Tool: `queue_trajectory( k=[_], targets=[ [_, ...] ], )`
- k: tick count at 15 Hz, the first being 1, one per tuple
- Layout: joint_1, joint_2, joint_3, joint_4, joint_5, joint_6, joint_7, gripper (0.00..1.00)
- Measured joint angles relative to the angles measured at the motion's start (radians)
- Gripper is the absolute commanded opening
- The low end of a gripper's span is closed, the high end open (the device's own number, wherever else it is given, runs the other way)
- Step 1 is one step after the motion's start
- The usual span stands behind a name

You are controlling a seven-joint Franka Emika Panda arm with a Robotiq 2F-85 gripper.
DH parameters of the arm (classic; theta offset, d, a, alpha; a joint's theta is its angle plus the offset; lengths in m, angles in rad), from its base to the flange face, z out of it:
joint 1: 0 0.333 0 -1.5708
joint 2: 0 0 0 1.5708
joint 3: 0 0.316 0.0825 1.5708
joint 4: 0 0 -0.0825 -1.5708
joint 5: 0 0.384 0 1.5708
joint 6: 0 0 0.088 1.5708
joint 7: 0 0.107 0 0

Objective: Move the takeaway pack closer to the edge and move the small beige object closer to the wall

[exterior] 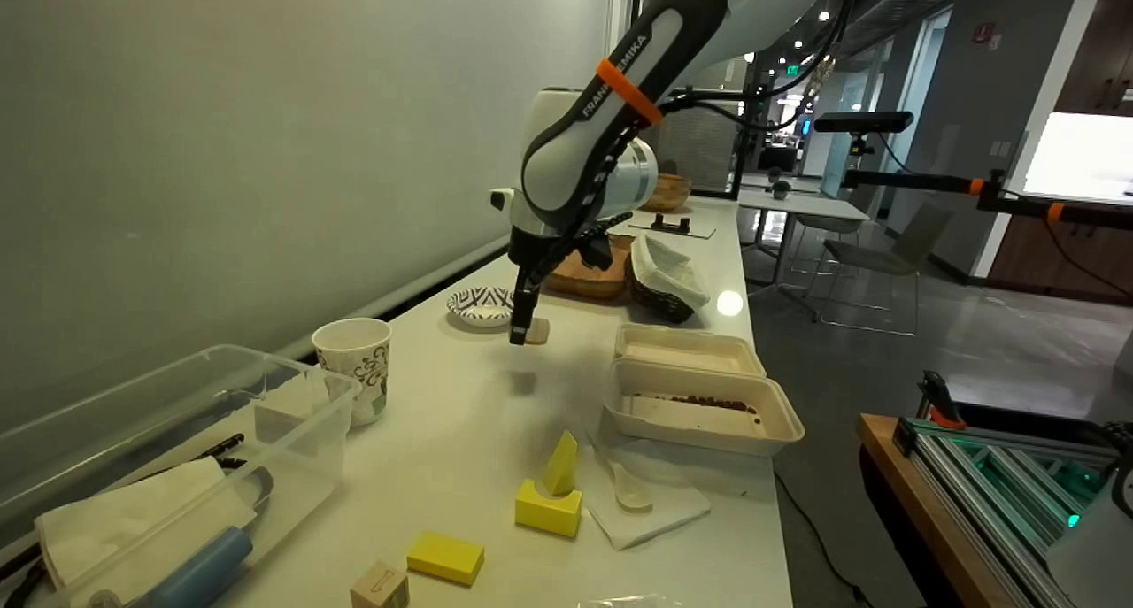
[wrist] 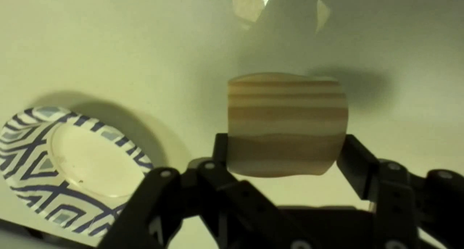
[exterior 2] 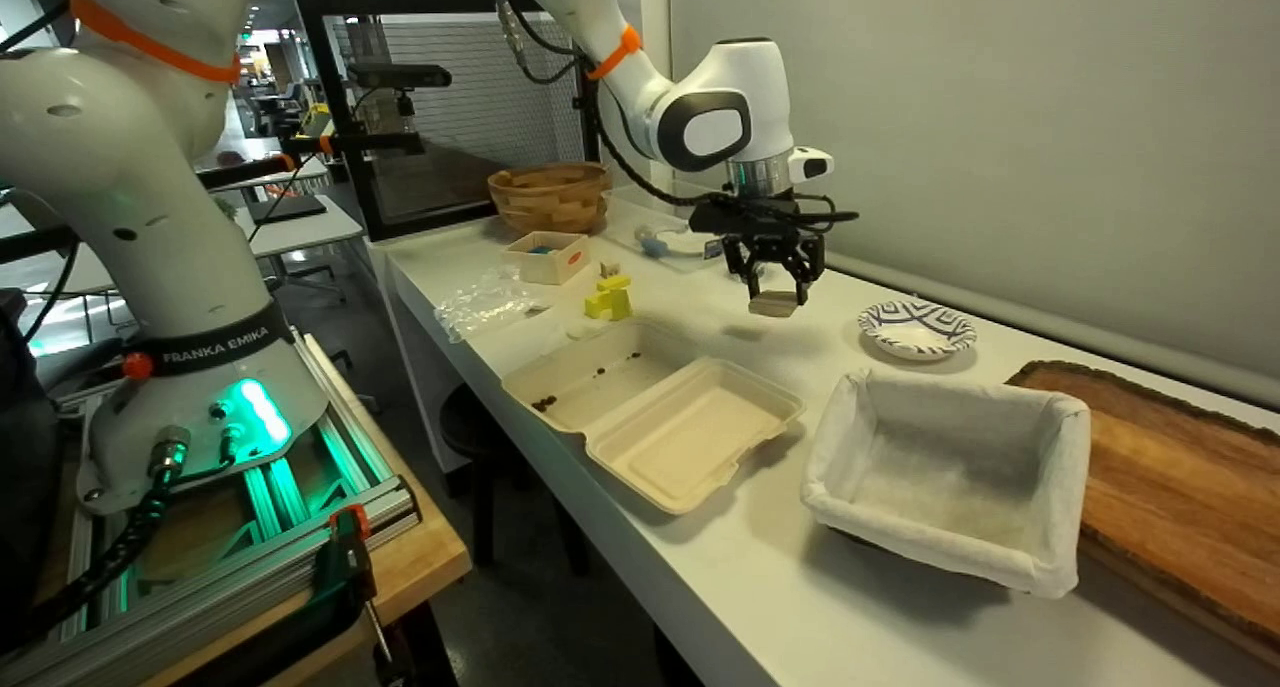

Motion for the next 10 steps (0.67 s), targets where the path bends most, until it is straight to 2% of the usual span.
queue_trajectory(
  k=[4, 10],
  targets=[
    [0.013, 0.035, 0.007, 0.100, 0.000, -0.034, 0.000, 0.51],
    [0.035, 0.154, 0.035, 0.319, 0.001, -0.162, 0.025, 0.51]
  ],
)
